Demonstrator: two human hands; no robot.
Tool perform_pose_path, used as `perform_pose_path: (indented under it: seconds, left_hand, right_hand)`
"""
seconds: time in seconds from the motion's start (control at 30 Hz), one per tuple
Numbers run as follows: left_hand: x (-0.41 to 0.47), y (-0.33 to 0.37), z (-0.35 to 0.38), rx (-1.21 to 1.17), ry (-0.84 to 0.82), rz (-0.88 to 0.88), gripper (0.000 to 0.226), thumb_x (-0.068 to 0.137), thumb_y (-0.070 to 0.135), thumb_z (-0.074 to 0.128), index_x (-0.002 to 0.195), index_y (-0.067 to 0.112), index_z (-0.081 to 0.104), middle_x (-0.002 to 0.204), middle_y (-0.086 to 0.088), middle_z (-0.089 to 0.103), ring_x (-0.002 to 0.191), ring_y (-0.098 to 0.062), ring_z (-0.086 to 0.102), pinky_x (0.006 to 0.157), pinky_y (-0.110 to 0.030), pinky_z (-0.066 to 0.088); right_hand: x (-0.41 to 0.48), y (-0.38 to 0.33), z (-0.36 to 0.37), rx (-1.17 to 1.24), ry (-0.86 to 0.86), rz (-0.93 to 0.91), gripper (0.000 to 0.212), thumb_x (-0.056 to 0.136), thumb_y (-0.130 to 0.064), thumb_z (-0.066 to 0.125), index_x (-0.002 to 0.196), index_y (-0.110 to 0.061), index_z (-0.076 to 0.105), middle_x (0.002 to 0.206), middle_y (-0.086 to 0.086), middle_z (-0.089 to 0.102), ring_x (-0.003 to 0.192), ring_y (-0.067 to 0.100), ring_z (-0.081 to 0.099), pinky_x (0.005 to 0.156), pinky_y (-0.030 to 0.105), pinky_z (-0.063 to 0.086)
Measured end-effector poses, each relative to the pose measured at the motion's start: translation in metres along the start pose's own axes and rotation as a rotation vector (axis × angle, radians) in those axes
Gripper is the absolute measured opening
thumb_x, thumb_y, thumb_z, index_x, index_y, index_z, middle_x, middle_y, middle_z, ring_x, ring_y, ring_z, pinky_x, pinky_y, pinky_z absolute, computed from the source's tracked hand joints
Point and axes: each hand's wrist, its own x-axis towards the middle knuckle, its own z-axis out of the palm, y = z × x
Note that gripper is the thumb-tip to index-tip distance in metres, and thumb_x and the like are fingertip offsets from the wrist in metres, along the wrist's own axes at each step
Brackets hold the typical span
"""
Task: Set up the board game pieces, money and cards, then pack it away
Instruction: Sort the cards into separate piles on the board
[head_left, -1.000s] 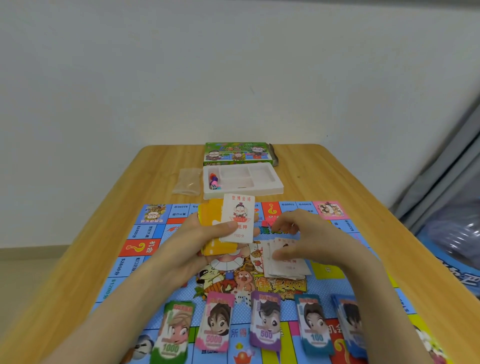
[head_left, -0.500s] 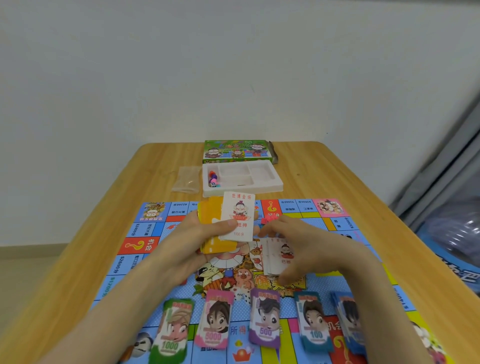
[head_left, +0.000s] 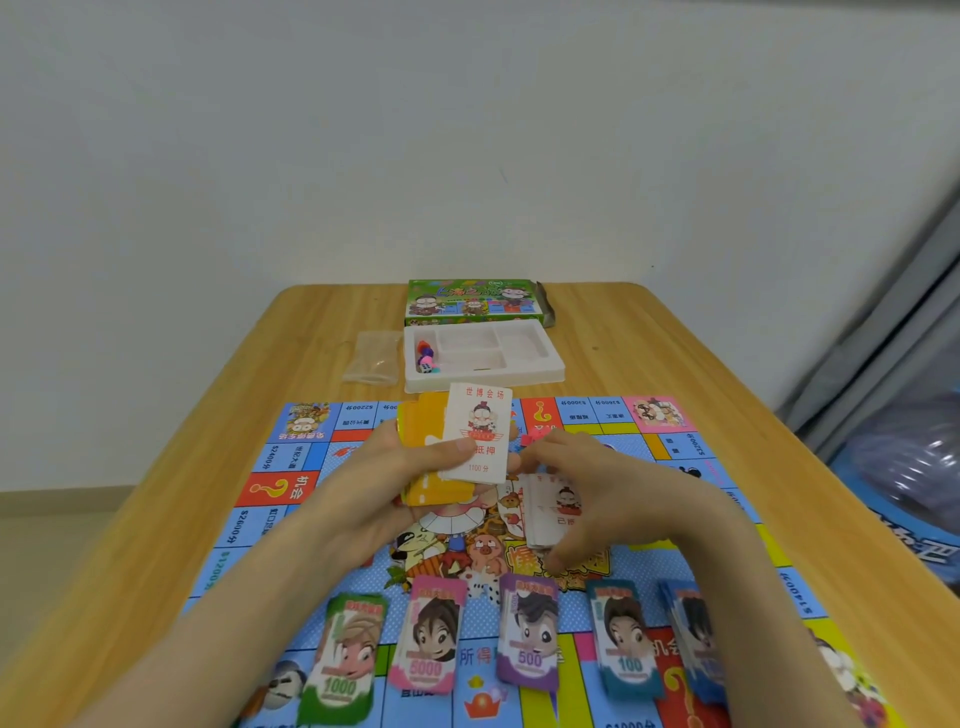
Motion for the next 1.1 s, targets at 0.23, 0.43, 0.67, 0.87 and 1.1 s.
perform_pose_path:
  seconds: [0.23, 0.43, 0.67, 0.87, 1.1]
  left_hand:
    - [-0.002, 0.000, 0.001, 0.029, -0.051, 0.004, 0.035, 0.072, 0.010, 0.064, 0.107, 0.015, 0.061, 0.097, -0.016, 0.073, 0.089, -0.030, 0.071, 0.080, -0.041, 0.055]
    - [0.002, -0.004, 0.000, -0.030, -0.030, -0.006, 0.037, 0.069, 0.006, 0.067, 0.105, 0.014, 0.061, 0.096, -0.013, 0.074, 0.083, -0.034, 0.071, 0.064, -0.032, 0.060]
    - [0.001, -0.005, 0.001, -0.005, -0.030, 0.015, 0.038, 0.063, 0.007, 0.069, 0.100, 0.013, 0.065, 0.095, -0.011, 0.074, 0.085, -0.029, 0.072, 0.073, -0.036, 0.058]
    - [0.000, -0.004, 0.003, -0.044, -0.050, 0.005, 0.035, 0.067, 0.009, 0.067, 0.101, 0.015, 0.065, 0.096, -0.010, 0.074, 0.082, -0.027, 0.072, 0.062, -0.031, 0.060]
    - [-0.002, -0.002, 0.002, -0.017, -0.008, 0.004, 0.039, 0.065, 0.016, 0.068, 0.104, 0.013, 0.063, 0.089, -0.009, 0.075, 0.067, -0.022, 0.072, 0.060, -0.030, 0.058]
  right_hand:
    - [-0.002, -0.002, -0.001, 0.035, 0.009, 0.005, 0.073, 0.074, -0.025, 0.078, 0.133, -0.034, 0.036, 0.119, -0.021, 0.030, 0.109, 0.001, 0.028, 0.090, 0.018, 0.029]
    - [0.005, -0.001, -0.002, 0.357, 0.397, -0.075, 0.019, 0.093, -0.011, 0.053, 0.099, -0.029, 0.059, 0.105, -0.006, 0.064, 0.097, 0.006, 0.058, 0.081, 0.022, 0.048]
    - [0.009, -0.020, 0.001, 0.617, 0.524, -0.253, 0.020, 0.083, -0.010, 0.067, 0.096, -0.022, 0.057, 0.085, 0.000, 0.067, 0.080, 0.018, 0.066, 0.072, 0.034, 0.056]
    - [0.012, -0.022, 0.004, 0.625, 0.691, -0.204, 0.026, 0.080, -0.005, 0.071, 0.086, -0.023, 0.054, 0.080, 0.019, 0.064, 0.078, 0.037, 0.064, 0.066, 0.049, 0.055]
    - [0.008, -0.019, -0.002, 0.871, 0.779, -0.039, 0.009, 0.090, -0.005, 0.058, 0.084, -0.008, 0.052, 0.072, 0.010, 0.065, 0.047, 0.005, 0.055, 0.041, 0.014, 0.039]
